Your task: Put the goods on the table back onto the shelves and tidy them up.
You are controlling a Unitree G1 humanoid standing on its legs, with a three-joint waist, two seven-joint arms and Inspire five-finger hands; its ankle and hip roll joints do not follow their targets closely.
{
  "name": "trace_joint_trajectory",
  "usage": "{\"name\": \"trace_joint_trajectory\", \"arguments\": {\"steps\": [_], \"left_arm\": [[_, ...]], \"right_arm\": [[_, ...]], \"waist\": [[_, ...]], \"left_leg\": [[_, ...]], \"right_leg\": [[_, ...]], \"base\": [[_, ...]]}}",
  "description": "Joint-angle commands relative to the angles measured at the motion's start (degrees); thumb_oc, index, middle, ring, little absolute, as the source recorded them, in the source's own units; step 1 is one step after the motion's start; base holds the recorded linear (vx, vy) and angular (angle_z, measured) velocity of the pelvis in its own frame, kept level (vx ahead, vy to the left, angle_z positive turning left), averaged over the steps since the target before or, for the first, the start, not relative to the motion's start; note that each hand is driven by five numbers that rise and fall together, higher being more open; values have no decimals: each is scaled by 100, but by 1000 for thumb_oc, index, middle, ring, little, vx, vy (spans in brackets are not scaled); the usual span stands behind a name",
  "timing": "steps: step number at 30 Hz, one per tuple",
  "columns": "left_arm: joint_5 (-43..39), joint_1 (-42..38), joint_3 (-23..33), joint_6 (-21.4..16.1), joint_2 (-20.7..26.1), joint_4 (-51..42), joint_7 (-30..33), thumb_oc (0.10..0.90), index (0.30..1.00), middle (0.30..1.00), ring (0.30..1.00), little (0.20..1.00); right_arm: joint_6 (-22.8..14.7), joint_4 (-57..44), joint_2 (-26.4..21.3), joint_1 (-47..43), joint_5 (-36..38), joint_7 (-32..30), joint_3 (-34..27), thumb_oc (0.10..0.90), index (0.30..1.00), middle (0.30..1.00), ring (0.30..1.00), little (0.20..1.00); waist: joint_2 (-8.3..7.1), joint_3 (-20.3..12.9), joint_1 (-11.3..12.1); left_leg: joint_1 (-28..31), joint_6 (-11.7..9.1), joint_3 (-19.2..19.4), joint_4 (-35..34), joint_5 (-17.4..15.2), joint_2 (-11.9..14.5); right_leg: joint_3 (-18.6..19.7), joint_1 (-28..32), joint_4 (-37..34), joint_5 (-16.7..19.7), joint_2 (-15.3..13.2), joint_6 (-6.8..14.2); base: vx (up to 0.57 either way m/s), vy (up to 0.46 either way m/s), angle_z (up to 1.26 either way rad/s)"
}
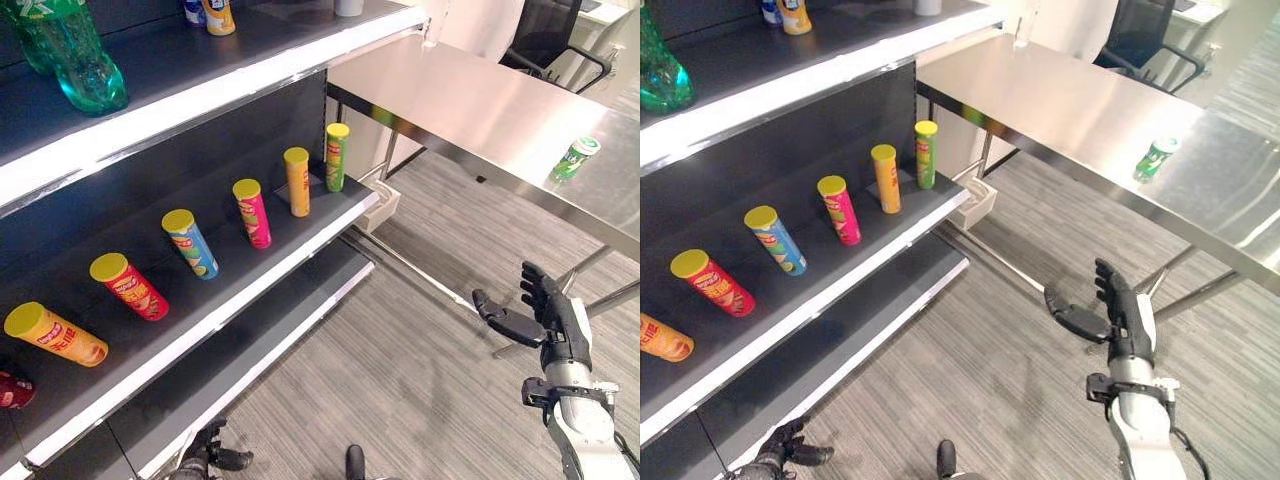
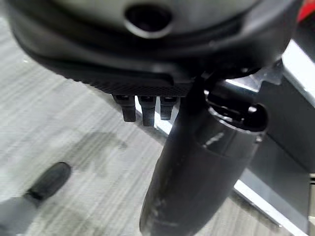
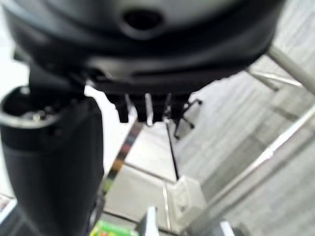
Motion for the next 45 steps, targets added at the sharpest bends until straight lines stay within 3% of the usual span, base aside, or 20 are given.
{"name": "trace_joint_trajectory", "arguments": {"steps": [1,2,3,7,9,12,13,14,16,21,25,27,30,31,33,34,38,40,41,45], "left_arm": [[-16,-320,194,-178,310,-151,3,800,900,900,900,900],[-69,-260,182,-137,284,-178,11,800,900,900,900,900],[-99,-208,163,-131,250,-173,6,800,900,900,900,900],[-228,-299,28,-140,183,-28,-44,800,900,900,900,900],[-163,-302,-110,-169,187,-41,-57,800,900,900,900,900],[-156,-355,-202,-181,138,51,-68,800,900,900,900,900],[-156,-362,-206,-185,132,59,-67,800,900,900,900,900],[-100,-325,-188,-171,107,111,-79,800,900,900,900,900],[-94,-178,-173,-198,66,89,-81,800,900,900,900,900],[-236,-152,-26,-211,100,-31,-4,800,900,900,900,900],[-417,-264,5,-213,123,-248,45,800,900,900,900,900],[-525,-317,16,-213,151,-309,95,800,900,900,900,900],[-592,-360,21,-215,179,-388,123,800,900,900,900,900],[-662,-362,43,-220,157,-429,132,800,900,900,900,900],[-690,-386,49,-256,145,-423,133,800,900,900,900,900],[-667,-482,-30,-281,124,-371,120,800,900,900,900,900],[-402,-549,-43,-216,61,-123,158,800,900,900,900,900],[-379,-528,-39,-241,63,-162,125,800,900,900,900,900],[-363,-458,-5,-254,21,-120,107,800,900,900,900,900],[-298,-341,21,-242,-21,-50,40,800,900,900,900,900]], "right_arm": [[-795,-884,-250,-479,-102,-421,-833,800,900,900,900,900],[-786,-945,-361,-633,-96,-458,-709,800,900,900,900,900],[-754,-949,-409,-696,-87,-430,-640,800,900,900,900,900],[-738,-1020,-532,-779,-161,-484,-796,800,900,900,900,900],[-770,-1012,-686,-944,-211,-551,-795,800,900,900,900,900],[-788,-984,-823,-1039,-285,-650,-764,800,900,900,900,900],[-791,-979,-830,-1040,-286,-654,-765,800,900,900,900,900],[-779,-1041,-815,-1117,-322,-697,-760,800,900,900,900,900],[-773,-1220,-794,-1168,-380,-658,-722,800,900,900,900,900],[-695,-1200,-779,-1402,-458,-648,-506,800,900,900,900,900],[-629,-1177,-851,-1679,-609,-694,-345,800,900,900,900,900],[-619,-1188,-824,-1875,-613,-695,-242,800,900,900,900,900],[-638,-1146,-747,-1965,-587,-746,-179,800,900,900,900,900],[-631,-1154,-649,-1973,-646,-782,-172,800,900,900,900,900],[-637,-1162,-649,-1958,-656,-795,-211,800,900,900,900,900],[-666,-1144,-710,-1994,-641,-850,-321,800,900,900,900,900],[-672,-1293,-664,-1669,-770,-978,-633,800,900,900,900,900],[-633,-1401,-653,-1505,-820,-938,-756,800,900,900,900,900],[-648,-1463,-601,-1363,-832,-940,-875,800,900,900,900,900],[-668,-1440,-666,-1265,-523,-686,-929,800,900,900,900,900]], "waist": [[-253,111,192],[-434,222,404],[-483,253,482],[-684,427,667],[-625,545,817],[-445,596,980],[-455,601,986],[-348,577,1015],[-234,529,1051],[-310,304,1199],[-346,319,1353],[-339,441,1339],[-256,535,1369],[-198,526,1408],[-154,496,1394],[-132,486,1315],[-171,548,938],[-197,557,907],[-295,516,903],[-336,303,934]], "left_leg": [[452,-249,-606,1716,173,756],[-86,235,-1619,2392,31,450],[-272,406,-2117,2448,-226,67],[-1013,467,-2802,2378,-956,-539],[-1569,413,-3116,1838,-720,-958],[-2078,300,-3341,751,-78,-1203],[-2034,305,-3329,686,-51,-1221],[-1965,345,-3155,317,8,-1240],[-1771,364,-3029,211,250,-1236],[-1543,457,-2541,331,160,-1238],[-1360,672,-2360,526,-185,-1334],[-1232,736,-2307,587,-308,-1333],[-1168,747,-2317,613,-333,-1252],[-1082,726,-2409,631,-416,-1178],[-1016,699,-2470,585,-464,-1121],[-868,655,-2567,503,-540,-1117],[-466,624,-2806,377,-797,-1307],[-390,592,-2867,395,-824,-1334],[-279,560,-2903,390,-859,-1350],[-100,411,-2897,198,-781,-1075]], "right_leg": [[571,62,937,-1021,146,427],[862,54,1033,-955,221,257],[1093,110,995,-968,242,230],[1551,495,748,-1036,114,277],[1814,677,675,-1045,198,357],[2062,980,649,-1174,378,388],[2067,991,652,-1191,358,393],[2250,1230,718,-1368,500,438],[2415,1417,661,-1496,461,486],[2406,1427,696,-1671,-26,748],[2336,1118,1545,-1436,-285,996],[2199,670,2328,-891,-358,1152],[1988,325,2730,-711,-395,1107],[1574,196,2466,-770,-740,957],[1379,78,2212,-894,-837,901],[1189,-384,1692,-901,-893,869],[1553,-826,708,-657,-615,1044],[1607,-635,501,-641,-658,1085],[1628,-491,477,-465,-712,1081],[1380,-132,326,-404,-621,1018]], "base": [[194,-498,-53],[89,-302,-73],[92,-177,-101],[177,-14,-127],[129,62,-73],[207,52,-74],[298,54,-85],[349,113,-98],[382,189,-91],[249,156,-104],[201,105,-49],[76,34,-37],[52,1,-24],[164,-36,-28],[157,-42,-24],[165,-40,15],[188,-60,48],[132,-73,108],[90,-163,96],[100,-212,26]]}}
